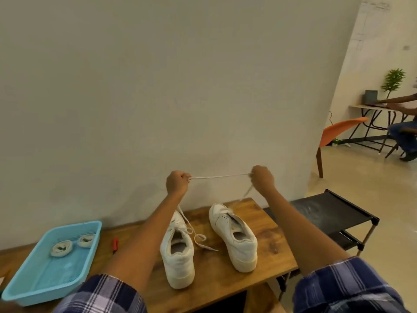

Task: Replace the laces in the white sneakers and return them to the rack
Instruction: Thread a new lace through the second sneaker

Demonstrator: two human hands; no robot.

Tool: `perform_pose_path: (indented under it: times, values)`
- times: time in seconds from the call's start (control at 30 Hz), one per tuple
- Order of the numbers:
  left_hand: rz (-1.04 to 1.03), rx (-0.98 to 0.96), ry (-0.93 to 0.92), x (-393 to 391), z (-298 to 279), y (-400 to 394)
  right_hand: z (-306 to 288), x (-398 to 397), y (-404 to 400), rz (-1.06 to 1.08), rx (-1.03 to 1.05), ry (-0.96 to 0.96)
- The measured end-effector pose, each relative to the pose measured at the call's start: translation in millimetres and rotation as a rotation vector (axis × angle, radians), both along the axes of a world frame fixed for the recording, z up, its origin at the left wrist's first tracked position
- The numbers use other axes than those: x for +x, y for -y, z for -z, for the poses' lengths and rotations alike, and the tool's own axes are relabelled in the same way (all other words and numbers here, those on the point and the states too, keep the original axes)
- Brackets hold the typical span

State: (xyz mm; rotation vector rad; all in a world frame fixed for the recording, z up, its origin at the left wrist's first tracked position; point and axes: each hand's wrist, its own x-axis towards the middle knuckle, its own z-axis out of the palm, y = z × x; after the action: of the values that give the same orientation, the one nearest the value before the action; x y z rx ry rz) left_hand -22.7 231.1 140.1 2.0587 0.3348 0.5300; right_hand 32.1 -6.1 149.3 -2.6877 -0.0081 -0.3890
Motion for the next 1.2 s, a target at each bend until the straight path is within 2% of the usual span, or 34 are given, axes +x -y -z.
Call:
perform_pose_path:
  times: [0.07, 0.13, 0.2, 0.27, 0.33, 0.43, 0.5, 0.6, 0.7, 0.8, 0.93, 1.07, 1.2]
  values:
    - [-0.041, 0.107, -0.077, 2, 14, -17, -2, -2, 20, 0.158, 0.057, 0.068]
    - [-0.032, 0.221, -0.228, 6, 29, -22, -6, -2, 31, 0.186, 0.129, 0.108]
    - [-0.018, 0.365, -0.374, 4, 33, -9, -12, -1, 31, 0.101, 0.170, 0.124]
    - [0.085, 0.383, -0.320, 4, 26, 12, -16, -4, 17, -0.048, 0.189, 0.102]
    - [0.290, 0.155, -0.184, 3, 16, 36, -17, -15, -8, -0.212, 0.181, 0.059]
    - [0.545, -0.309, -0.302, -8, -2, 69, -14, -31, -49, -0.382, 0.013, 0.002]
    - [0.584, -0.363, -0.372, -15, -5, 73, -14, -37, -62, -0.412, -0.049, -0.045]
    - [0.520, -0.197, -0.317, -22, -3, 51, -16, -36, -51, -0.490, -0.015, -0.170]
    - [0.374, -0.027, -0.232, -23, 4, 25, -21, -41, -33, -0.537, 0.060, -0.270]
    - [0.282, 0.153, -0.221, -28, 8, 17, -24, -41, -21, -0.475, 0.132, -0.194]
    - [0.196, 0.245, -0.266, -25, 21, 23, -20, -42, -17, -0.280, -0.027, -0.085]
    - [0.029, 0.425, -0.314, -30, 24, 28, -15, -49, -15, -0.144, -0.187, -0.049]
    - [0.017, 0.520, -0.330, -30, 30, 39, -3, -44, -9, -0.197, -0.048, -0.103]
